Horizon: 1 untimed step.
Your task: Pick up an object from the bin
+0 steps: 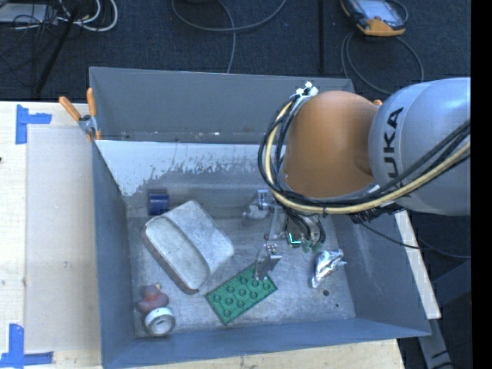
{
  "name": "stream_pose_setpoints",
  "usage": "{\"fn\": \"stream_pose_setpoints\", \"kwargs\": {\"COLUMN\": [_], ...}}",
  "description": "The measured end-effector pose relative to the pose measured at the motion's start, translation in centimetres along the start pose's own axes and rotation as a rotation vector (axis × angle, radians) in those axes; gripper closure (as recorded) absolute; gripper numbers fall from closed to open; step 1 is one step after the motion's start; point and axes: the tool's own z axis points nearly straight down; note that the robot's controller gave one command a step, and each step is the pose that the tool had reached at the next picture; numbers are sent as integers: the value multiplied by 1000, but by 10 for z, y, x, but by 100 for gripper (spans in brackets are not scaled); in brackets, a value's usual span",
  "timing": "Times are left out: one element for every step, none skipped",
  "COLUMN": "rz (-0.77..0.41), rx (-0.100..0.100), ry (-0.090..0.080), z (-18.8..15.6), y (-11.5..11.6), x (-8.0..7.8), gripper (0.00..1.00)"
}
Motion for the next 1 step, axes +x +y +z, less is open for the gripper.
{"fn": "stream_pose_setpoints", "kwargs": {"rz": [8], "rx": [-2], "ry": [-5], "z": [132], "y": [-18], "x": [15], "gripper": [0]}}
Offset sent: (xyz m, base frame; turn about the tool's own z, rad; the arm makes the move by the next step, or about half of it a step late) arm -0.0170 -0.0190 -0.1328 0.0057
